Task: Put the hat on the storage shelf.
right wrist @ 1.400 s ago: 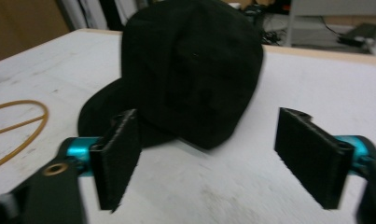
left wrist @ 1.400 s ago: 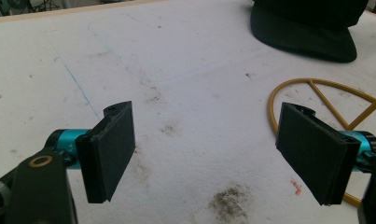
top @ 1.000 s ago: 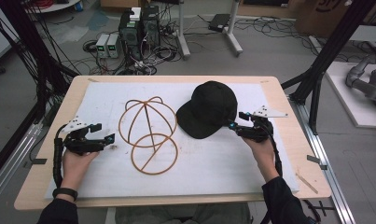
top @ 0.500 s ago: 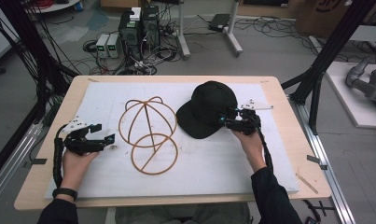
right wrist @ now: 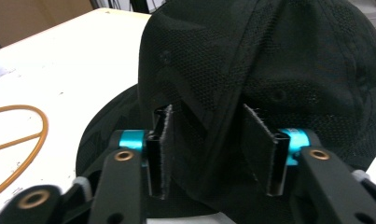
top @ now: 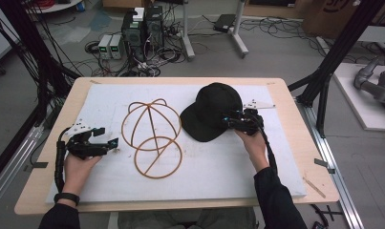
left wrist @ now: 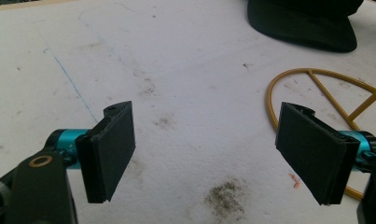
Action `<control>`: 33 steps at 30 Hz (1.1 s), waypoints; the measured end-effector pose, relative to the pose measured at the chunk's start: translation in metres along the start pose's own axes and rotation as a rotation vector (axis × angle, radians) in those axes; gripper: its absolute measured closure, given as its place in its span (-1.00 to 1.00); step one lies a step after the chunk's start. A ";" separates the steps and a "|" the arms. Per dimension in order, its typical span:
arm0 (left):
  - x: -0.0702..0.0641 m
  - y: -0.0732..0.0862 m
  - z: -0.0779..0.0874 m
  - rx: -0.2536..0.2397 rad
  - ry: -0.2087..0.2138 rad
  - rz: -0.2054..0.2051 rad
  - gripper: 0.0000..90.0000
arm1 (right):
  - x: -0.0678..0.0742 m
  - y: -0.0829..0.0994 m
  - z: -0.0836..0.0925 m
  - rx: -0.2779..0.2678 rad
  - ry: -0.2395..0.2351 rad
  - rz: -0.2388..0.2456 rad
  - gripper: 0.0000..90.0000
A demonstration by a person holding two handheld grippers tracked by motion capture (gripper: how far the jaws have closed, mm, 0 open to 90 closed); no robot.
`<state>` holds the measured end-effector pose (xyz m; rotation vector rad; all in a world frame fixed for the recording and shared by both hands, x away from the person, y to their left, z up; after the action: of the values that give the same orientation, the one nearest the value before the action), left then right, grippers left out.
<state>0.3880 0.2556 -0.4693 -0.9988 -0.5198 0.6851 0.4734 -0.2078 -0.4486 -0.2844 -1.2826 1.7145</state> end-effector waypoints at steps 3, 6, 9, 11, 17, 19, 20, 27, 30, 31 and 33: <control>-0.001 0.000 0.000 0.002 0.001 0.001 -0.55 | -0.002 0.000 -0.002 0.013 -0.013 -0.003 0.40; -0.001 0.001 -0.001 0.009 0.001 -0.001 -0.55 | -0.003 0.000 -0.003 0.017 -0.030 -0.011 0.51; -0.001 0.001 -0.001 0.011 0.000 -0.001 -0.55 | -0.005 0.000 -0.002 0.013 -0.045 -0.019 0.65; -0.001 0.001 -0.001 0.014 -0.004 -0.002 -0.55 | -0.007 -0.001 -0.001 0.008 -0.051 -0.026 0.81; -0.002 0.002 -0.001 0.018 -0.005 -0.007 -0.55 | -0.007 -0.002 0.000 0.006 -0.054 -0.025 0.93; -0.002 0.002 -0.001 0.019 -0.006 -0.007 -0.55 | -0.005 -0.002 0.002 0.004 -0.063 -0.030 0.96; -0.002 0.002 -0.001 0.018 -0.005 -0.008 -0.55 | -0.004 -0.003 0.002 0.001 -0.063 -0.028 0.96; -0.002 0.003 0.000 0.022 -0.006 -0.008 -0.55 | 0.009 -0.008 0.010 -0.036 -0.075 0.005 0.98; -0.002 0.002 0.000 0.020 -0.006 -0.009 -0.55 | 0.012 -0.012 0.015 -0.055 -0.073 0.012 0.98; -0.002 0.002 0.000 0.019 -0.006 -0.008 -0.55 | 0.013 -0.014 0.016 -0.061 -0.071 0.012 0.98; -0.002 0.002 0.000 0.019 -0.005 -0.008 -0.55 | 0.015 -0.017 0.020 -0.074 -0.070 0.011 0.98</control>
<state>0.3860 0.2547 -0.4714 -0.9768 -0.5208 0.6845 0.4620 -0.2082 -0.4208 -0.2774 -1.3998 1.7016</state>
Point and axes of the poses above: each handheld gripper's, and its own axes: z roughly backward along the jaws, y roughly out of its underside, x roughly to its left, the point moved 7 cm from there along -z, roughly forward along the jaws, and after that the axes turned 13 degrees about -z, right-handed, at the moved point
